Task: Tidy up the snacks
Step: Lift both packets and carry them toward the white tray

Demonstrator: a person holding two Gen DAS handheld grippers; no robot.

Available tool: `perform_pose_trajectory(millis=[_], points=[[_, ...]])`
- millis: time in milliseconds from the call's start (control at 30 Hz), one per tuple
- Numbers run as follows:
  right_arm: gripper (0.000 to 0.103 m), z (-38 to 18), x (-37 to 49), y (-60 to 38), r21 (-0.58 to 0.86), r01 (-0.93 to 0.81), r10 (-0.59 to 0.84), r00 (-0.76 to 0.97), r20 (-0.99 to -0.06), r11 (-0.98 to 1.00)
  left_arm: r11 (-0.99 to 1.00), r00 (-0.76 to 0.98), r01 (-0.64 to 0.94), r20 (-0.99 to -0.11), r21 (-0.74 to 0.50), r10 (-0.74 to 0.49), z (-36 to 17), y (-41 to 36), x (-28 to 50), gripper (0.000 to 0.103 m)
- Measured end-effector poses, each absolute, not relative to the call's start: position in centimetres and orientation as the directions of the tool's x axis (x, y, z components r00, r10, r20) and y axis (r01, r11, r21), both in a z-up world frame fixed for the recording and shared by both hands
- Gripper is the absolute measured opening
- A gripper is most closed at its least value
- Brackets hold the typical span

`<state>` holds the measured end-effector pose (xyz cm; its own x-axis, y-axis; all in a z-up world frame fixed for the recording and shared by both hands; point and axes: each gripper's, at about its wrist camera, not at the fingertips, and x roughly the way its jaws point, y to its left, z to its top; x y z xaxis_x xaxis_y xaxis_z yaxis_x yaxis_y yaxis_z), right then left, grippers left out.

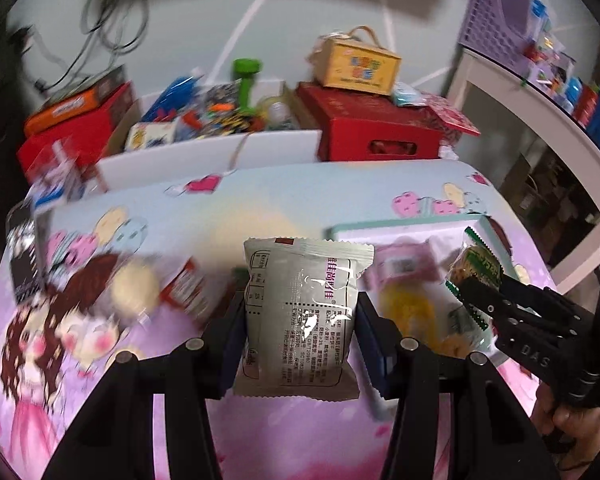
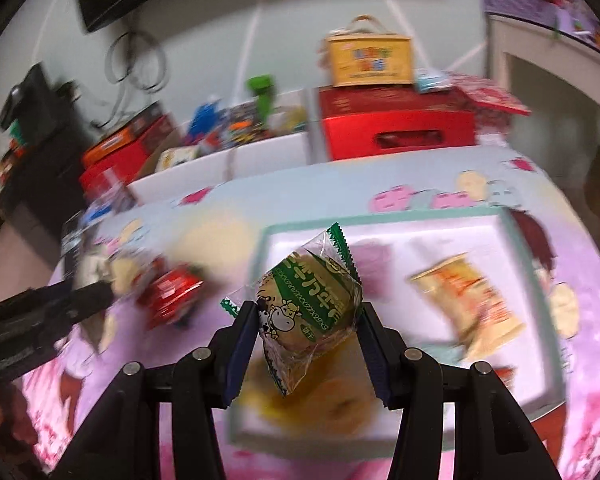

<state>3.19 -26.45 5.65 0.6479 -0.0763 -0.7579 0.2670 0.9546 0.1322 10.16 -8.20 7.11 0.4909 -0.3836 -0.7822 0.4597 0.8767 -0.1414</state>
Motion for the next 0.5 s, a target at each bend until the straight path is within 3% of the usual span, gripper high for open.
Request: perform_pose_trajectory(millis=[500], points=[[0.053, 2.4, 2.9, -35.0, 0.159, 0.447, -0.152, 0.582, -0.799, 0.880, 0.762, 0.298, 0.618, -0.838, -0.195, -0.456, 3.0, -21.2, 12.4, 0.053]])
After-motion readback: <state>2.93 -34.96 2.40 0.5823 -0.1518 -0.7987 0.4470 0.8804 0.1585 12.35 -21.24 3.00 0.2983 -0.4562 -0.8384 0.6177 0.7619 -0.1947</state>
